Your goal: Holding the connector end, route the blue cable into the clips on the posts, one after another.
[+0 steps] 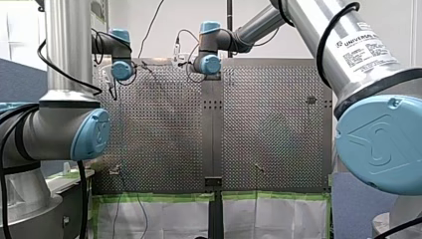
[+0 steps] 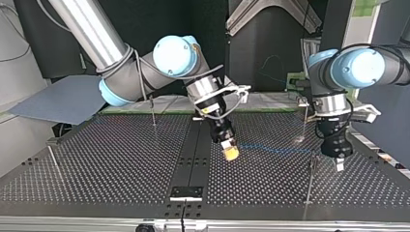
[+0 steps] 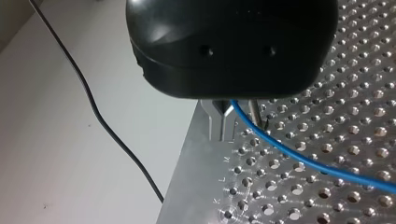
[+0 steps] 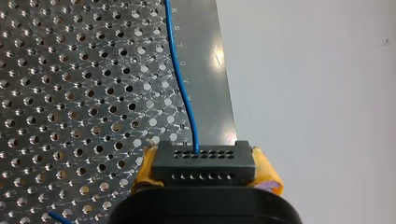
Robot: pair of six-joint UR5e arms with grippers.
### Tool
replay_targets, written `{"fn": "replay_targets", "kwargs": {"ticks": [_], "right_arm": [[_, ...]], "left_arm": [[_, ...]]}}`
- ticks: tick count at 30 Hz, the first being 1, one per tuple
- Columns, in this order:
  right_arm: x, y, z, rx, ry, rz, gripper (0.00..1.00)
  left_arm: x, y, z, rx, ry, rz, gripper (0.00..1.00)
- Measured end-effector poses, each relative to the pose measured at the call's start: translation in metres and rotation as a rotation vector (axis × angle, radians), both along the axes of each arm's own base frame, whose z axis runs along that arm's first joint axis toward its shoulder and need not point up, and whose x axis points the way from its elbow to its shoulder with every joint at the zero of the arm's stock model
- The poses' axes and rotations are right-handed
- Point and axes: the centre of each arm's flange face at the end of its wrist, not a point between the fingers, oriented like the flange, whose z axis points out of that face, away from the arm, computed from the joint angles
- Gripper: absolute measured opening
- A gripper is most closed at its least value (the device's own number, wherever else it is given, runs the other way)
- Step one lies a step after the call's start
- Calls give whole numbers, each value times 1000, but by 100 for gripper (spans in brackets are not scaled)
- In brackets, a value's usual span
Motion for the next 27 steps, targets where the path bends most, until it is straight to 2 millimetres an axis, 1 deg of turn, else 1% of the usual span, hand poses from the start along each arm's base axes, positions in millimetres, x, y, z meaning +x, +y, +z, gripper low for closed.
{"fn": "replay_targets", "kwargs": {"ticks": [4,11,13,16,19,23,27], "right_arm": [[-1,-3,0,-2,0,1,0],[-6,-11,1,-5,0,-3,0],[-6,-13,1,-6,1,-3,0],[-7,-14,1,-6,1,-4,0],[-8,-17,0,-6,1,-6,0],[-11,-22,-1,-6,3,-12,0],[-11,-28,-7,-3,7,-15,0]], "left_arm": [[5,4,2,-11,-28,-26,0],[14,8,16,-57,-88,-74,0],[19,10,14,-71,-83,-79,0],[26,12,4,-79,-63,-84,0],[30,14,-1,-83,-53,-85,0],[32,18,-2,-90,-56,-93,0],[34,21,-2,-100,-62,-106,0]]}}
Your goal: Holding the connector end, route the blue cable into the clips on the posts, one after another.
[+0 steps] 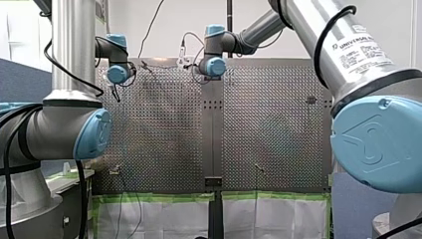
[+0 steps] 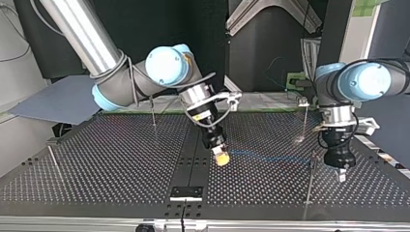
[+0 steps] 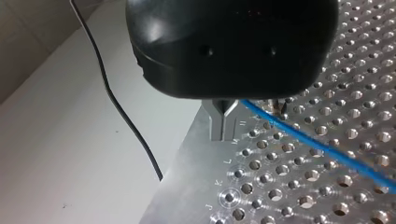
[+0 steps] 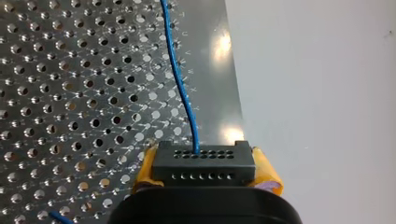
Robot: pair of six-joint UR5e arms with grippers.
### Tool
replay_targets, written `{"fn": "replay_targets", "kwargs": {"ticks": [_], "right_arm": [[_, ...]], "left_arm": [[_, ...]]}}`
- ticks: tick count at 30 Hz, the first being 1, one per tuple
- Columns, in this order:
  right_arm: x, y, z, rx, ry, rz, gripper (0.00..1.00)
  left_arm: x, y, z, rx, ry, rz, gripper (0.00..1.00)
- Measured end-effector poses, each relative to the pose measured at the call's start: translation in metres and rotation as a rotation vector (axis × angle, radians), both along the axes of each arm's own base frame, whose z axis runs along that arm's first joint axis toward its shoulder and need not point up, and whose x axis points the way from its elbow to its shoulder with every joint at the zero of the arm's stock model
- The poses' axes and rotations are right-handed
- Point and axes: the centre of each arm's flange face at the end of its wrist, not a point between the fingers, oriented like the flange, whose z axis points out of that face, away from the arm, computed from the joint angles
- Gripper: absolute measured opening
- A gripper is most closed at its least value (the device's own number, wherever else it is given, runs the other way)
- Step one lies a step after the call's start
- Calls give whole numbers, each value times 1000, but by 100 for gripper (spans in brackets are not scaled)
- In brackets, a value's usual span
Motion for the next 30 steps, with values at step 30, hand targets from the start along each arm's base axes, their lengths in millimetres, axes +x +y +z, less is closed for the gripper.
{"fn": "replay_targets", "kwargs": {"ticks": [30], "right_arm": [[9,-30,-1,-14,-14,18,0]], "left_arm": [[17,-1,-14,-97,-28,-152,32]]}}
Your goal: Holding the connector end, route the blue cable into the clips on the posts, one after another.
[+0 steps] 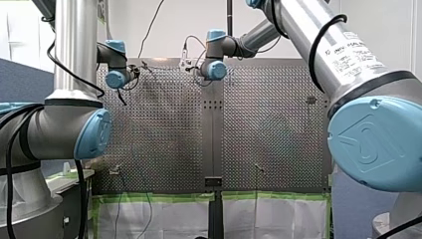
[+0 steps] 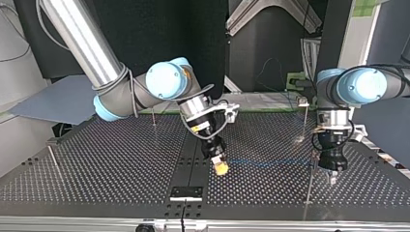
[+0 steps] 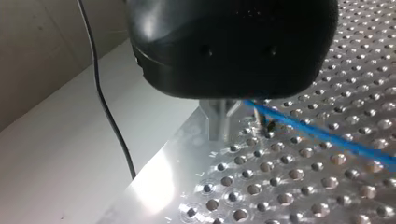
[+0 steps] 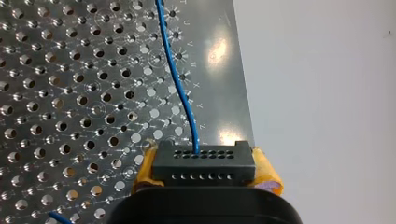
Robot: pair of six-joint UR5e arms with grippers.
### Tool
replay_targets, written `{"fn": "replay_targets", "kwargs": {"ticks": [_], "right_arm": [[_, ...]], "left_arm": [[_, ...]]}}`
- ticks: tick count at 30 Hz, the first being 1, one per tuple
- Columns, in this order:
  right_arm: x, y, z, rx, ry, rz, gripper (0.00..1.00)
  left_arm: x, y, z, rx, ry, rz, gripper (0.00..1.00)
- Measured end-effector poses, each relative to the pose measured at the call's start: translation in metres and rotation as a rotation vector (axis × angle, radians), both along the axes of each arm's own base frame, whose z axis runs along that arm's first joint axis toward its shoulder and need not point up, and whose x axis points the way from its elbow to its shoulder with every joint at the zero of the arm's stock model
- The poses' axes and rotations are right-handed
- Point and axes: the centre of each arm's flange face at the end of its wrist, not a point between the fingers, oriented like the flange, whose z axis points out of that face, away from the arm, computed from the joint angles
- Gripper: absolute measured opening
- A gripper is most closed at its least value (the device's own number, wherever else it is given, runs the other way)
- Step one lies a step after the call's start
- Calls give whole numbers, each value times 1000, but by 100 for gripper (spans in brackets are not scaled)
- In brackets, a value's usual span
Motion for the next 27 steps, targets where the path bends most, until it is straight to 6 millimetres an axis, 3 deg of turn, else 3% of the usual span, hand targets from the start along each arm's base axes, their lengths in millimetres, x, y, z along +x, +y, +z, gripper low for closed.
{"fn": "replay_targets", "kwargs": {"ticks": [2,3,5,6,8,10,27], "right_arm": [[0,0,-1,2,2,0,0],[0,0,-1,3,3,0,0],[-1,0,-1,4,4,0,0],[-1,-1,-1,4,5,0,0],[-1,-1,-1,5,5,-1,0],[-1,-1,-2,5,6,-1,0],[-1,-1,-2,6,9,0,0]], "left_arm": [[-1,0,-2,1,13,9,43],[-1,0,-2,2,16,13,43],[-2,-1,-2,6,19,18,67],[-2,-2,-3,8,20,19,67],[-2,-2,-3,9,23,22,94],[-3,-2,-4,7,33,31,100],[-29,-15,-3,92,164,130,100]]}}
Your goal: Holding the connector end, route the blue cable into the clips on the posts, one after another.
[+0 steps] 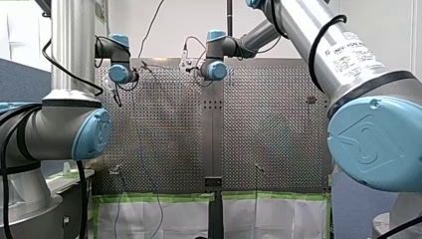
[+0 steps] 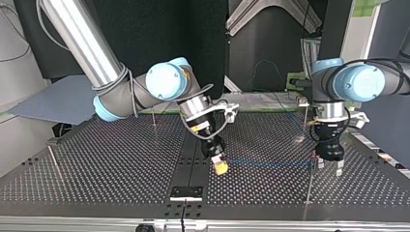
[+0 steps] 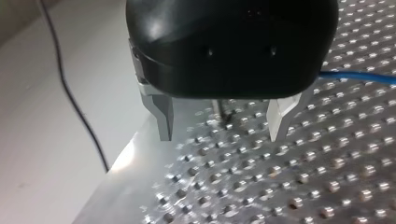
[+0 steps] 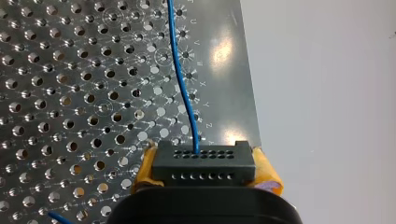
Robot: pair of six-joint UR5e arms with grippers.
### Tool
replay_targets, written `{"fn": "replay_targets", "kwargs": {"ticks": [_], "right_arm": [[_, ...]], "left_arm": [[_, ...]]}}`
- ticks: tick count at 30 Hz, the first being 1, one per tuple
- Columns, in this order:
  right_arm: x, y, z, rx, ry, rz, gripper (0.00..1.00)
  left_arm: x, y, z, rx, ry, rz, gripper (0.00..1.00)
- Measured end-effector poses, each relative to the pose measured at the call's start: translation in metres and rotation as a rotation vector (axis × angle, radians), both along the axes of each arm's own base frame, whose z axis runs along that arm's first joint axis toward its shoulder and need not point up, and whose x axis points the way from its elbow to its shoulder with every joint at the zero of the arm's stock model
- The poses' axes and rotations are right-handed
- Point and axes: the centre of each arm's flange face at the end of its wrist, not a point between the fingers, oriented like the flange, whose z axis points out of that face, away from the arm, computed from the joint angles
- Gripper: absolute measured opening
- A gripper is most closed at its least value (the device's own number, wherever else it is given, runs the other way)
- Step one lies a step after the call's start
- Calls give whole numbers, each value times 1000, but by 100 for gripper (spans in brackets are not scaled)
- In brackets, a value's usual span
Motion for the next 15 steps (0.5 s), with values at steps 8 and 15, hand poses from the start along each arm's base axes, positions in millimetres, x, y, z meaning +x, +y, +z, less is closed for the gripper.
{"fn": "replay_targets", "kwargs": {"ticks": [8,15], "right_arm": [[1,2,-1,4,5,2,0],[1,3,-1,6,10,3,0]], "left_arm": [[-37,-12,-7,22,90,-5,100],[-60,-18,-13,1,144,-19,100]]}}
